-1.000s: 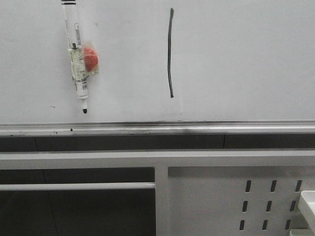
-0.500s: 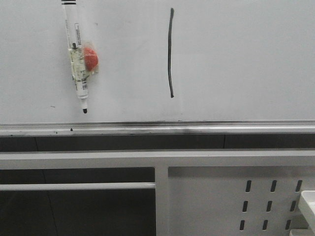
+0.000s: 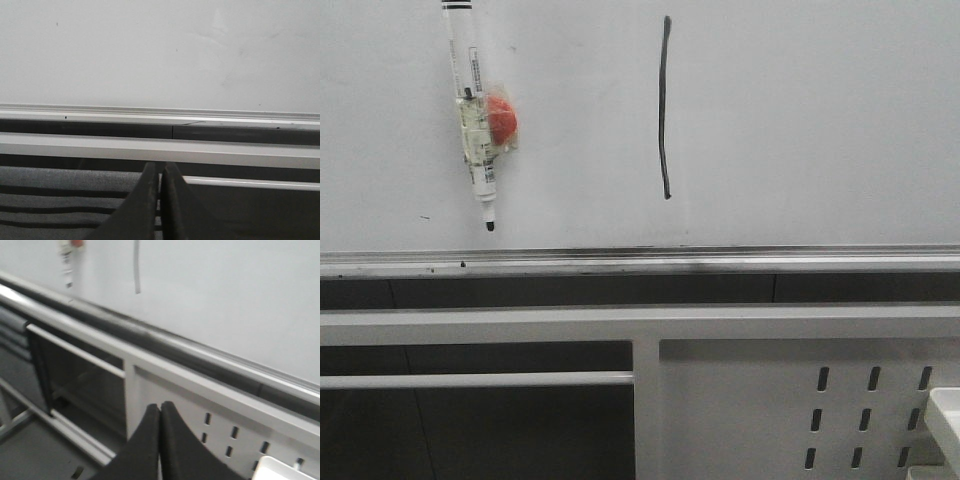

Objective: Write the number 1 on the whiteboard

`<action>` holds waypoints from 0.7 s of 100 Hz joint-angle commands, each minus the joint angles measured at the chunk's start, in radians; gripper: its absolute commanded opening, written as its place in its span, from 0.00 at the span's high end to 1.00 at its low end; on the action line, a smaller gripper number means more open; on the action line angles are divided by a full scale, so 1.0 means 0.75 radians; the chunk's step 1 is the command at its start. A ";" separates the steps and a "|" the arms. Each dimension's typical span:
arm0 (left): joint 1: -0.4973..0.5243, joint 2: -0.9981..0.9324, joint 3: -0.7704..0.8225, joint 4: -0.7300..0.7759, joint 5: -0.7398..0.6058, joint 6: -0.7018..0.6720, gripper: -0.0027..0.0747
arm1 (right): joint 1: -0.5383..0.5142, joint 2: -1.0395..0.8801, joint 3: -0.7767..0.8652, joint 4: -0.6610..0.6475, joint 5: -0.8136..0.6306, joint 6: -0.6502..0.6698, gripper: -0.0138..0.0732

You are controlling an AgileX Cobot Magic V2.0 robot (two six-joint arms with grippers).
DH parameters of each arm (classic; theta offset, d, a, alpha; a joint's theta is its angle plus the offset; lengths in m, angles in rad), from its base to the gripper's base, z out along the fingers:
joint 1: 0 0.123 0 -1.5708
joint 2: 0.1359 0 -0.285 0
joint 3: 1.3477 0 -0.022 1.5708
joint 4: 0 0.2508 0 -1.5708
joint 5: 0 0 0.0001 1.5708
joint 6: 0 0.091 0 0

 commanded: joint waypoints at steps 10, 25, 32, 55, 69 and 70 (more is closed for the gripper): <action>0.002 -0.031 0.047 -0.011 -0.082 -0.001 0.99 | -0.338 -0.095 0.019 -0.103 -0.141 0.138 0.92; 0.002 -0.031 0.047 -0.011 -0.082 -0.001 0.99 | -0.647 -0.103 0.019 -0.018 -0.130 0.138 0.92; 0.002 -0.031 0.047 -0.011 -0.082 -0.001 0.99 | -0.737 -0.103 0.019 0.006 -0.132 0.138 0.92; 0.002 -0.031 0.047 -0.011 -0.082 -0.001 0.99 | -0.821 -0.103 0.019 0.006 0.141 0.136 0.92; 0.002 -0.031 0.047 -0.011 -0.082 -0.001 0.99 | -0.821 -0.103 0.019 0.006 0.143 0.136 0.92; 0.002 -0.031 0.047 -0.011 -0.082 -0.001 0.99 | -0.821 -0.103 0.019 0.006 0.143 0.136 0.92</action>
